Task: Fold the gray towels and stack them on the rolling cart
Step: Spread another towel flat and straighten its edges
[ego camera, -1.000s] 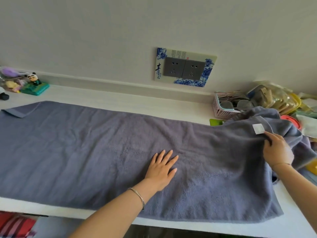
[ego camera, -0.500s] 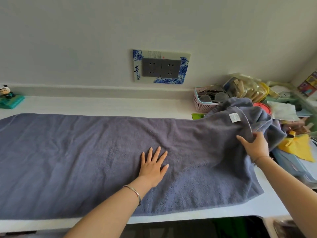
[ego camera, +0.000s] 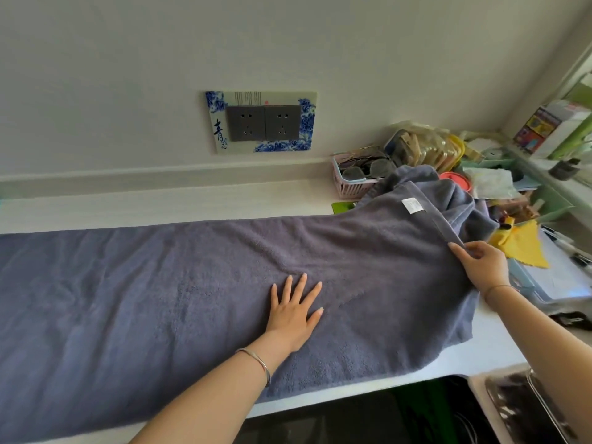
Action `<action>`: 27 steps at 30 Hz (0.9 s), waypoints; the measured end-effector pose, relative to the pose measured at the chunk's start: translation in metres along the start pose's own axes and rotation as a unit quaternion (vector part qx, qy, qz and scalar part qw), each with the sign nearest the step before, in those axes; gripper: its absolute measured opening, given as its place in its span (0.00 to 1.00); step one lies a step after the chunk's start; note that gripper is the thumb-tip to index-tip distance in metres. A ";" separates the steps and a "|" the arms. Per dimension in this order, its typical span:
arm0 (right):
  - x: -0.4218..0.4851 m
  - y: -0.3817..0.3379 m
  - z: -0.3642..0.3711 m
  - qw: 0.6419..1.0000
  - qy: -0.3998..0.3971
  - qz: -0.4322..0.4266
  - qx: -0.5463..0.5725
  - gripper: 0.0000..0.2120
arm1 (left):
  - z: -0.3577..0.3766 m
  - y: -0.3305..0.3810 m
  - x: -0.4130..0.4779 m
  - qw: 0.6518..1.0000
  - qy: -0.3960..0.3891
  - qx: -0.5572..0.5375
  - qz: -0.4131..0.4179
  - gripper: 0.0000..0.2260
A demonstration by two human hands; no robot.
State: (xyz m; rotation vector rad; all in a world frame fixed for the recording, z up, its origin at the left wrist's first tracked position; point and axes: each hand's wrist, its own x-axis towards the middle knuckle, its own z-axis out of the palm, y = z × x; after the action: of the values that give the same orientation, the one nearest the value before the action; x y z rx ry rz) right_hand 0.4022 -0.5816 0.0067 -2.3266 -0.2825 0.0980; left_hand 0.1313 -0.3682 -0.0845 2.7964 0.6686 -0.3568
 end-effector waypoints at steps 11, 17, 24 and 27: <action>-0.026 0.021 -0.022 0.989 -0.137 0.057 0.011 0.15 | 0.013 0.008 0.001 1.000 0.008 0.012 -0.014 0.38; -0.036 -0.034 -0.022 0.938 -0.310 0.020 0.151 0.16 | 0.005 0.000 0.000 0.998 0.016 -0.068 -0.010 0.29; -0.078 -0.153 0.043 0.829 -0.428 0.044 0.356 0.15 | -0.018 -0.058 -0.030 0.964 0.115 -0.215 -0.103 0.25; -0.116 -0.199 0.107 0.808 -0.472 0.010 0.352 0.19 | -0.022 -0.103 -0.054 0.948 0.142 -0.216 -0.184 0.24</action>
State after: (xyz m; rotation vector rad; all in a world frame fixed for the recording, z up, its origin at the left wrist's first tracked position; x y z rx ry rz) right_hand 0.2379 -0.3990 0.0728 -1.3674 -0.5827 1.1803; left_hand 0.0402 -0.2945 -0.0669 2.3130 1.1810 0.1277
